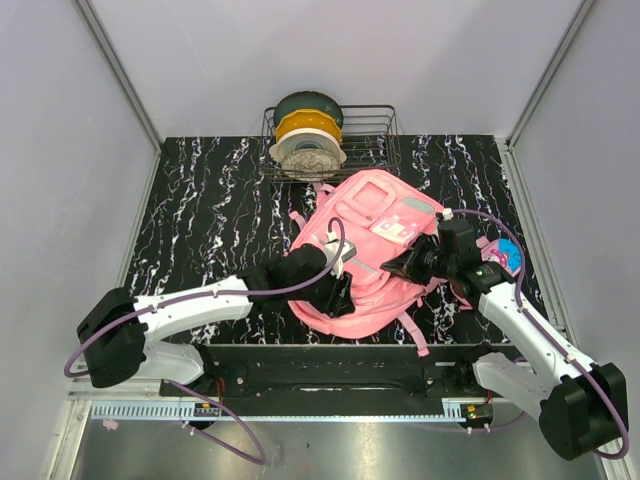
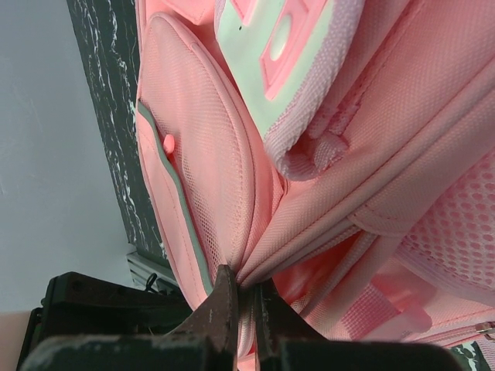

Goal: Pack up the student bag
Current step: Unzip the student bag at the center of the board.

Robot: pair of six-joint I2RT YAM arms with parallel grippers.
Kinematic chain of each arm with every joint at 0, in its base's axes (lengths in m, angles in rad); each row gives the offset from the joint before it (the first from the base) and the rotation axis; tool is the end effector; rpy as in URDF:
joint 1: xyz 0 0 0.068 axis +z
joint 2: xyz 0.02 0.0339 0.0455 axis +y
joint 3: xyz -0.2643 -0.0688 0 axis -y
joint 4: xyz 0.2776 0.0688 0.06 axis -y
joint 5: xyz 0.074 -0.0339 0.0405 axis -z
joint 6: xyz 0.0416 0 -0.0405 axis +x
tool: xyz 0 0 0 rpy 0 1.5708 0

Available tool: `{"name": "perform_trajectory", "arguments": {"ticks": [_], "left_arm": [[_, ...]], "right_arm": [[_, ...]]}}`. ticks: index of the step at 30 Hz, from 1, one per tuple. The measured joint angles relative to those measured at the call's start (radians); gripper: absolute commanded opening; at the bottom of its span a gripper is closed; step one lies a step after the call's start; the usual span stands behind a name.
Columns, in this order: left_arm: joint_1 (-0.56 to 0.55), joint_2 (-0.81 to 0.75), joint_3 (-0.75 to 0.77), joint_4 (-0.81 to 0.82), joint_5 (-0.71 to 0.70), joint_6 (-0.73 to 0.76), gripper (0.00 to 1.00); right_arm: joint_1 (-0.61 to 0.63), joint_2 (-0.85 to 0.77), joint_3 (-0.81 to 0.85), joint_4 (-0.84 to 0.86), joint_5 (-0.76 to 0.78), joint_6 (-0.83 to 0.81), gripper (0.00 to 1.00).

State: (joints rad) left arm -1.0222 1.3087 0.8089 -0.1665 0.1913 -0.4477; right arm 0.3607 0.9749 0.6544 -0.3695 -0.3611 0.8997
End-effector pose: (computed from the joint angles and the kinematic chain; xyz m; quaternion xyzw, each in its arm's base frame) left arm 0.1571 -0.2722 0.2174 0.2937 0.8468 -0.3554 0.2651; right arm 0.2204 0.0988 0.2299 0.1631 0.8781 0.3784 0.2431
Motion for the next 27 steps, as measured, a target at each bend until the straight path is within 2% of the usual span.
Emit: {"name": "perform_trajectory", "arguments": {"ticks": [2,4,8,9,11,13,15,16,18,20,22,24,26,27], "left_arm": [[0.003,0.0,0.0,0.0,0.0,-0.005,0.31],[0.007,0.0,0.0,0.0,0.0,-0.008,0.29],[0.01,0.002,0.0,0.001,0.0,-0.009,0.19],[0.01,0.002,0.0,0.001,0.0,-0.01,0.09],[0.011,0.002,0.0,0.003,0.001,-0.015,0.06],[0.011,0.002,0.0,0.003,0.001,-0.014,0.14],[0.011,0.002,0.0,0.003,0.002,-0.015,0.31],[0.011,0.002,0.0,0.004,0.002,-0.016,0.36],[0.011,0.004,0.0,0.013,0.005,-0.02,0.38],[0.009,0.006,0.0,0.017,0.01,-0.024,0.37],[0.009,0.013,0.0,0.021,0.011,-0.029,0.33],[0.009,0.022,0.0,0.027,0.011,-0.035,0.24],[0.009,0.028,-0.002,0.029,0.011,-0.041,0.1],[0.009,0.031,-0.003,0.031,0.011,-0.047,0.06]], "right_arm": [[0.0,0.0,-0.001,0.001,0.0,0.001,0.0],[0.0,0.0,-0.001,0.002,0.0,0.002,0.0],[0.0,0.0,-0.003,0.003,0.0,0.002,0.0],[0.0,0.0,-0.003,0.003,0.0,0.002,0.0],[0.0,0.0,-0.003,0.004,0.0,0.002,0.0],[0.0,0.0,-0.003,0.005,-0.001,0.003,0.0],[0.0,0.0,-0.004,0.005,-0.001,0.003,0.0],[0.0,0.0,-0.004,0.005,-0.002,0.003,0.0],[0.0,0.0,-0.004,0.005,-0.003,0.003,0.0],[0.0,0.0,-0.004,0.005,-0.003,0.003,0.0],[0.0,0.0,-0.004,0.006,-0.003,0.003,0.0],[0.0,0.001,-0.004,0.006,-0.003,0.003,0.0],[0.0,0.001,-0.004,0.005,-0.003,0.003,0.0],[0.0,0.001,-0.004,0.005,-0.003,0.003,0.0]]}}
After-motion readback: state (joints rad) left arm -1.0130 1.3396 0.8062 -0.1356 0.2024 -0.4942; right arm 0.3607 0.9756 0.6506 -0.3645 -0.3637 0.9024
